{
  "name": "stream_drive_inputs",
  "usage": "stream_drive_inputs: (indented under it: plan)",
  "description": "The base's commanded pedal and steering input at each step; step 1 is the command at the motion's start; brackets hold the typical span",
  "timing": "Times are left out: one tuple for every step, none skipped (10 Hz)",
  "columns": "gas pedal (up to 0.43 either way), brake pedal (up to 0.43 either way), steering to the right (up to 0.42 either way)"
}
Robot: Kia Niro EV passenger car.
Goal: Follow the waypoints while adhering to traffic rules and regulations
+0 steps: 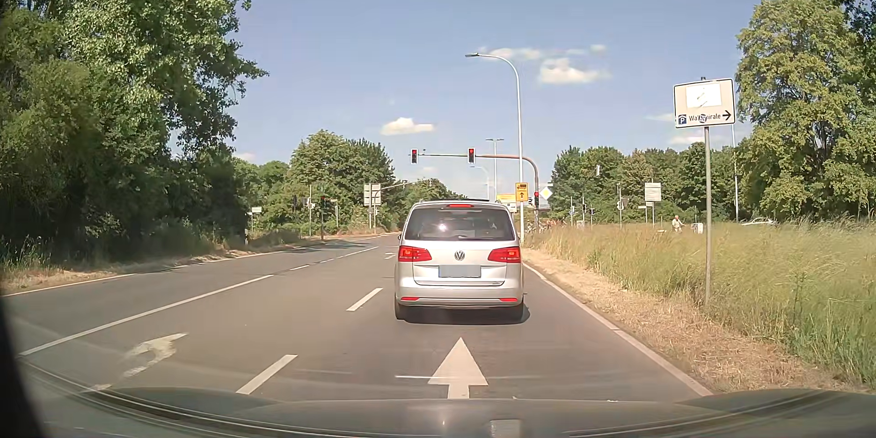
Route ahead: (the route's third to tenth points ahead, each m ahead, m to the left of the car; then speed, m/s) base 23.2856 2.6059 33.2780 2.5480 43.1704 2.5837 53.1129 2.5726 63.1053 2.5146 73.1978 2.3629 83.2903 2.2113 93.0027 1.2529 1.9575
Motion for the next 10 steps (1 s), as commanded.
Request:
stream_drive_inputs:
  plan:
    - [0.0,0.152,0.001]
    - [0.0,0.134,0.0]
    - [0.0,0.122,0.0]
    - [0.0,0.11,0.001]
    - [0.0,0.11,0.0]
    - [0.0,0.11,0.001]
    - [0.0,0.11,0.0]
    - [0.0,0.11,0.0]
    - [0.0,0.11,0.001]
    - [0.0,0.11,0.0]
